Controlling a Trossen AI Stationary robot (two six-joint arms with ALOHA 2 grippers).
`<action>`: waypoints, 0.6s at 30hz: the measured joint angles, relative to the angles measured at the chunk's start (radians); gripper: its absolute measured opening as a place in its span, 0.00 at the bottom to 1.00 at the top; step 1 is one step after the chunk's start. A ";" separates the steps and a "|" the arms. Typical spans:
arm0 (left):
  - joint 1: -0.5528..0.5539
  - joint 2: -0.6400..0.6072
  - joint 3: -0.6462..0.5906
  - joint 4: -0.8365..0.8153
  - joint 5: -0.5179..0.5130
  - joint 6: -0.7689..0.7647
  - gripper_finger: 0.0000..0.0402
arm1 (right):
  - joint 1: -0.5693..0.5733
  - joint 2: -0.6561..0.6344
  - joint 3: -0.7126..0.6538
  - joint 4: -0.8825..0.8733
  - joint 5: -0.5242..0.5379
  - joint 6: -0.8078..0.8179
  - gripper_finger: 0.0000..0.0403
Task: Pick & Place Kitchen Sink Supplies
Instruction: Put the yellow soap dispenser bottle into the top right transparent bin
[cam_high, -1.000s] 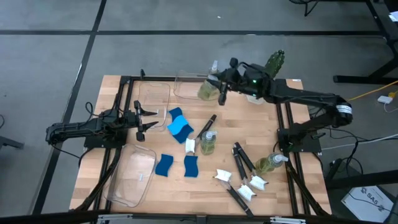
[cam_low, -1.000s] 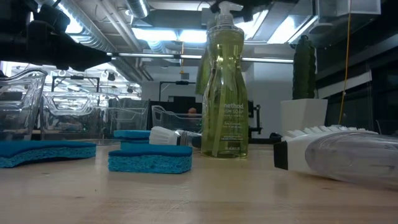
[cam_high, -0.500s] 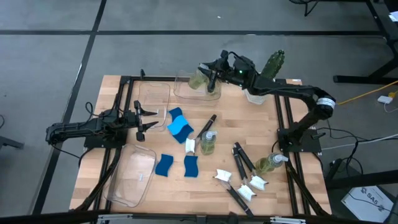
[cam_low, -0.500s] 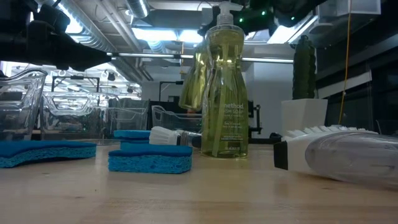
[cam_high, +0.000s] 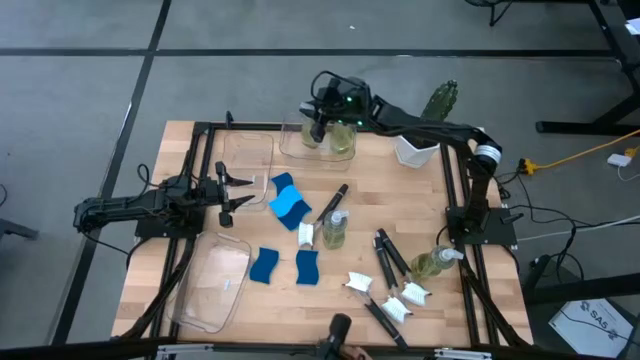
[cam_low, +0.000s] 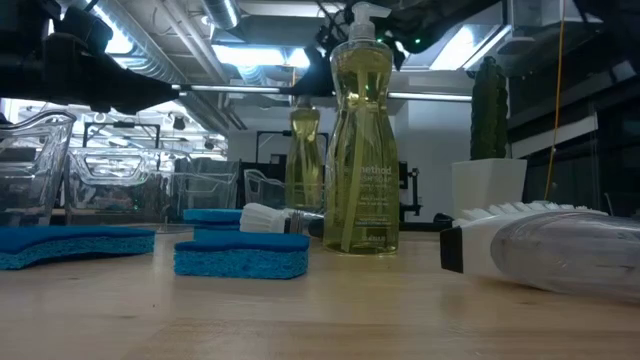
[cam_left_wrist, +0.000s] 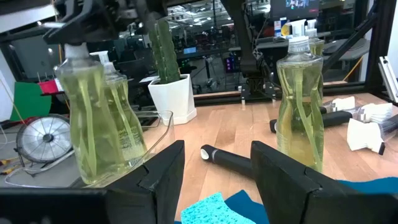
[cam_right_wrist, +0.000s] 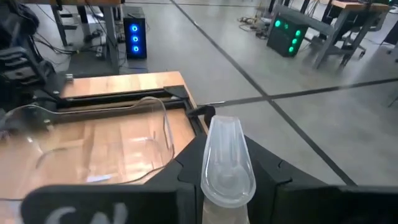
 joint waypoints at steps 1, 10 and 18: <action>0.000 0.000 0.000 0.000 0.000 0.000 0.45 | -0.003 0.008 0.006 0.002 0.002 0.003 0.18; 0.000 0.000 0.000 0.000 0.000 0.000 0.45 | -0.073 0.021 -0.004 0.054 -0.009 0.125 0.18; 0.000 0.000 0.000 0.000 0.000 0.000 0.44 | -0.095 0.035 -0.005 0.039 -0.046 0.155 0.19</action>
